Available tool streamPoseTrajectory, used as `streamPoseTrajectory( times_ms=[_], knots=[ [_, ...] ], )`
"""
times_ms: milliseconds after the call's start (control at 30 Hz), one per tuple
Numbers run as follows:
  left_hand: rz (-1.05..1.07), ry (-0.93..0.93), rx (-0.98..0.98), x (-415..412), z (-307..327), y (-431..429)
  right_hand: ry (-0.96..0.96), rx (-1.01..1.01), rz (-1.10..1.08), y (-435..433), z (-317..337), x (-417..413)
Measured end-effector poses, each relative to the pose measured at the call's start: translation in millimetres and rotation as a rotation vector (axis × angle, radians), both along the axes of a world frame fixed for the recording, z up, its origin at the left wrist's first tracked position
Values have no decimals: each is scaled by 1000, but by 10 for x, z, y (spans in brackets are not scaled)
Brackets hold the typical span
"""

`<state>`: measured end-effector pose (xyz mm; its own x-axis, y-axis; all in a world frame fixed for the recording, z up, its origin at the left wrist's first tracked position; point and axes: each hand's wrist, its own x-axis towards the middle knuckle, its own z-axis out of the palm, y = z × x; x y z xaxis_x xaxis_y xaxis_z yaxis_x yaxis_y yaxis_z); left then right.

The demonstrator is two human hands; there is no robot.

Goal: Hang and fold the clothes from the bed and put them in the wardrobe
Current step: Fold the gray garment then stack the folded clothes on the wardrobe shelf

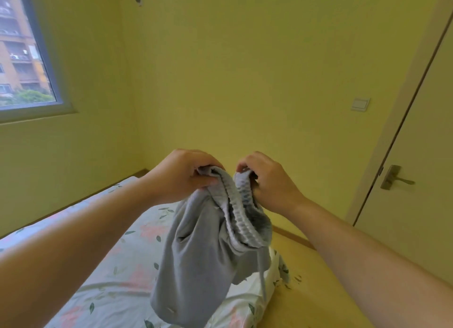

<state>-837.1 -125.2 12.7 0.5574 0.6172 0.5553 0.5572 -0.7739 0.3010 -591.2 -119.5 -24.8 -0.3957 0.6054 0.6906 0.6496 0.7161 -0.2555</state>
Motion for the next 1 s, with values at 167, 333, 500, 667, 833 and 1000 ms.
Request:
streamPoseTrajectory(
  times_ms=[167, 333, 500, 667, 833, 1000],
  knots=[
    [-88, -98, -65, 136, 24, 57, 24, 26, 71, -104, 110, -90],
    [-156, -143, -495, 199, -43, 110, -33, 171, -85, -157, 122, -22],
    [-156, -96, -639, 261, -132, 142, -178, 237, -134, -204, 24, 22],
    [-124, -71, -668, 240, -245, 223, -48, -301, -151, -179, -122, 104],
    [-30, -279, -664, 182, -349, 333, 228, -817, 51, -126, -402, 344],
    [-19, -401, -732, 138, -397, 433, 472, -981, 75, -104, -635, 460]
  ],
)
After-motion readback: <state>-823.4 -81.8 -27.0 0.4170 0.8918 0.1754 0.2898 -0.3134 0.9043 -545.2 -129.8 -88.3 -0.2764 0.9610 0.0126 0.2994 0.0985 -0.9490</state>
